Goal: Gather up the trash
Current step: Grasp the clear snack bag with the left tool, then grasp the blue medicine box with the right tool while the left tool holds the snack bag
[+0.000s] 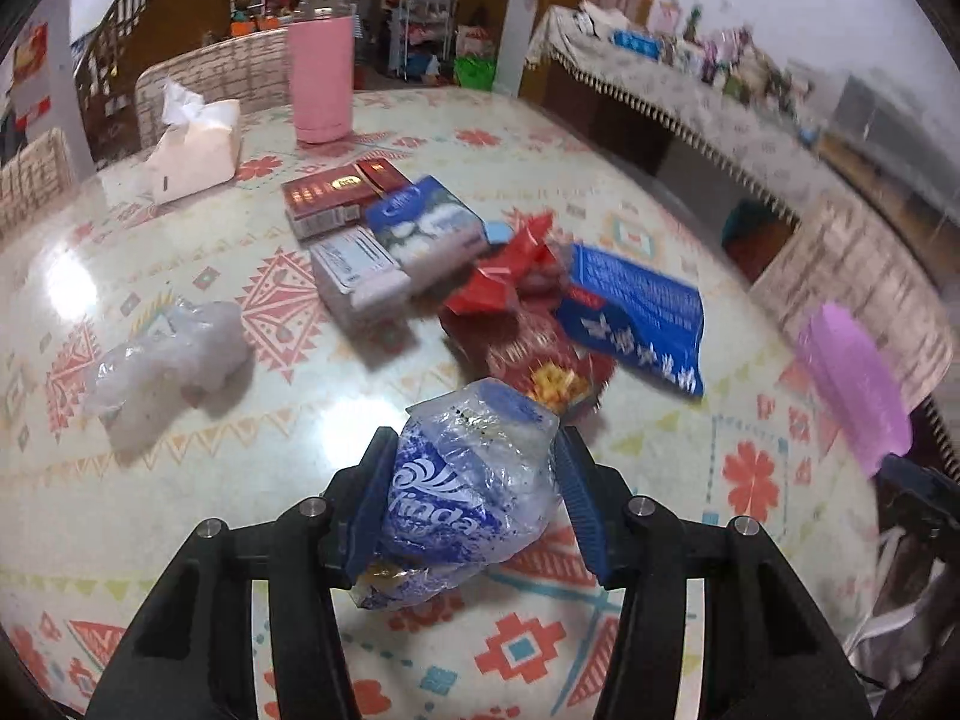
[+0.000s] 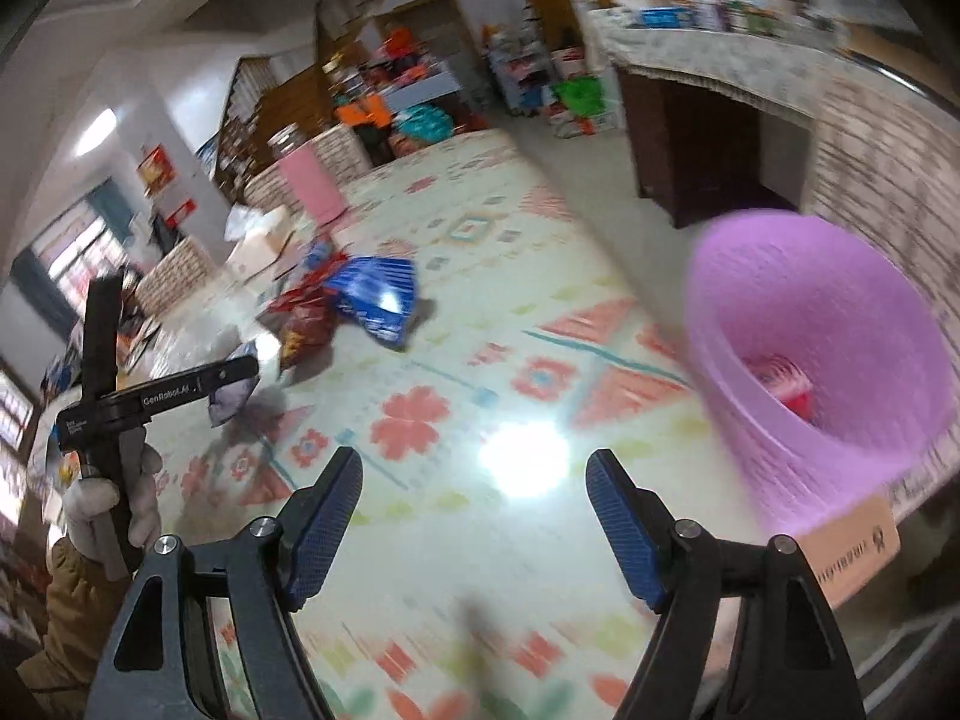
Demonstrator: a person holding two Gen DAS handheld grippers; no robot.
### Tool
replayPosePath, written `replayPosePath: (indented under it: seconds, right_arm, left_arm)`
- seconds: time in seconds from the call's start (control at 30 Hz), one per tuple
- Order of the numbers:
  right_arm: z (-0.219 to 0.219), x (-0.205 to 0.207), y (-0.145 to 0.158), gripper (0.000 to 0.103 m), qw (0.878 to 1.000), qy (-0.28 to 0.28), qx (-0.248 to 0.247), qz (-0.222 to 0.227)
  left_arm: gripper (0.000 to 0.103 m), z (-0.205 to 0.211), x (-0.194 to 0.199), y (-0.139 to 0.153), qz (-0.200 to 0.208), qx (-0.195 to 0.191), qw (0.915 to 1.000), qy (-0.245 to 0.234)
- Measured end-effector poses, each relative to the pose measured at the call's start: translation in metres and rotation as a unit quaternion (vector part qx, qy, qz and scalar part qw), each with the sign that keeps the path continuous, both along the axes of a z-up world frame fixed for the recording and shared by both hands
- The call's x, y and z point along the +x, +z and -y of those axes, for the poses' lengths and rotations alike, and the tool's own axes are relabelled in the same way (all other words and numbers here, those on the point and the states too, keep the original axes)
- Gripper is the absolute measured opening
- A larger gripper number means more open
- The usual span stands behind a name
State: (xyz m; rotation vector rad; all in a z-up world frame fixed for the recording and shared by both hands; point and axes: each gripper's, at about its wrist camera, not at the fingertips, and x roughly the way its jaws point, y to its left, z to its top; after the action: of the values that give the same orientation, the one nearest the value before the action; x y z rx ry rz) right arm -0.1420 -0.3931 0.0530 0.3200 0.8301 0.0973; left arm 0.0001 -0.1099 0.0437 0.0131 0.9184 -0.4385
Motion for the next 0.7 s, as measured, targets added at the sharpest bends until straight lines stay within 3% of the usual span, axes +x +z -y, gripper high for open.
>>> replayPosePath:
  seconds: [0.17, 0.27, 0.4, 0.53, 0.7]
  right_arm:
    - [-0.036, 0.076, 0.01, 0.089, 0.995, 0.062, -0.072, 0.0]
    - [-0.056, 0.126, 0.01, 0.091, 0.986, 0.101, -0.132, 0.002]
    - [-0.075, 0.184, -0.004, 0.092, 0.972, 0.133, -0.19, -0.021]
    - [-0.082, 0.217, -0.022, 0.092, 0.971, 0.151, -0.174, -0.058]
    - [-0.094, 0.223, -0.037, 0.092, 0.974, 0.149, -0.152, -0.075]
  left_arm:
    - [0.052, -0.013, -0.002, 0.006, 0.012, -0.029, 0.9995, 0.003]
    - [0.052, -0.023, -0.003, 0.006, 0.003, -0.064, 0.9979, -0.002]
    - [0.052, -0.031, 0.004, 0.0, -0.02, -0.078, 0.9967, 0.005]
    - [0.053, -0.035, 0.003, 0.002, -0.02, -0.083, 0.9963, 0.01]
    - [0.053, -0.039, 0.002, 0.004, -0.021, -0.093, 0.9953, 0.014]
